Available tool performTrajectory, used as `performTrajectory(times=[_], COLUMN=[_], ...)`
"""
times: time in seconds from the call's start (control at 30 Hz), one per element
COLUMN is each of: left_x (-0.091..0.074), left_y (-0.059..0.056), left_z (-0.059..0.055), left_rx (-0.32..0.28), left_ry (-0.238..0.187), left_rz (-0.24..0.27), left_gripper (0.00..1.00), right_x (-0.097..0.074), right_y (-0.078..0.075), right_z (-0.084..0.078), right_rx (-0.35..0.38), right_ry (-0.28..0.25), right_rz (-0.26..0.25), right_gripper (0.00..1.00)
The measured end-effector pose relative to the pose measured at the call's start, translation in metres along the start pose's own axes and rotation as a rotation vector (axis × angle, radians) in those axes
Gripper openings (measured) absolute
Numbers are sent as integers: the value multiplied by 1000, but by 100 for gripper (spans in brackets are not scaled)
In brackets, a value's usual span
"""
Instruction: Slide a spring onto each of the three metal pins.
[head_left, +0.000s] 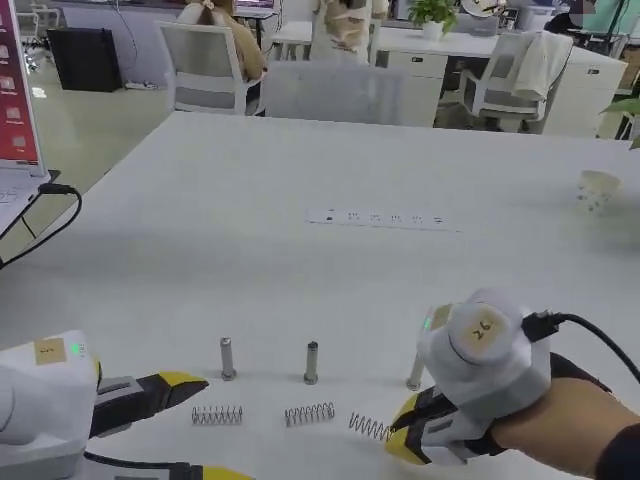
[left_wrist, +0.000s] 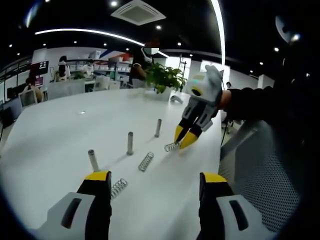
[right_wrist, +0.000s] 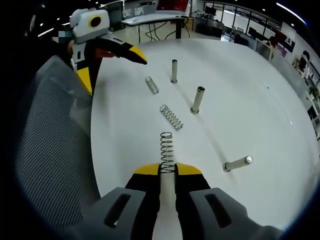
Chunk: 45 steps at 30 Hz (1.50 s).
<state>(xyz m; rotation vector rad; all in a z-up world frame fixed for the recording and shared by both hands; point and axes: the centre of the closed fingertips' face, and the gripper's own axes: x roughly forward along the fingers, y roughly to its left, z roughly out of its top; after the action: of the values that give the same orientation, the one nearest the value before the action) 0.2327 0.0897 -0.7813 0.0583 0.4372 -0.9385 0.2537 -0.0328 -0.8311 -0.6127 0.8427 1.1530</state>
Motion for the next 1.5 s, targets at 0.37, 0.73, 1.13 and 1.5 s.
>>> performTrajectory(times=[0.37, 0.73, 1.13, 1.5], left_x=[9, 12, 17, 23], left_y=[-9, -17, -32, -44], left_z=[0, 2, 2, 2], left_rx=[28, 84, 135, 176], left_ry=[-4, 0, 5, 19], left_rz=[-44, -90, -156, -221], left_gripper=[60, 48, 33, 24], right_x=[0, -2, -2, -2], right_y=[15, 30, 48, 58], right_z=[20, 32, 42, 46], right_rx=[-60, -141, -223, -277], right_ry=[-17, -26, -45, -61], right_rz=[40, 86, 156, 201], right_gripper=[8, 8, 8, 8])
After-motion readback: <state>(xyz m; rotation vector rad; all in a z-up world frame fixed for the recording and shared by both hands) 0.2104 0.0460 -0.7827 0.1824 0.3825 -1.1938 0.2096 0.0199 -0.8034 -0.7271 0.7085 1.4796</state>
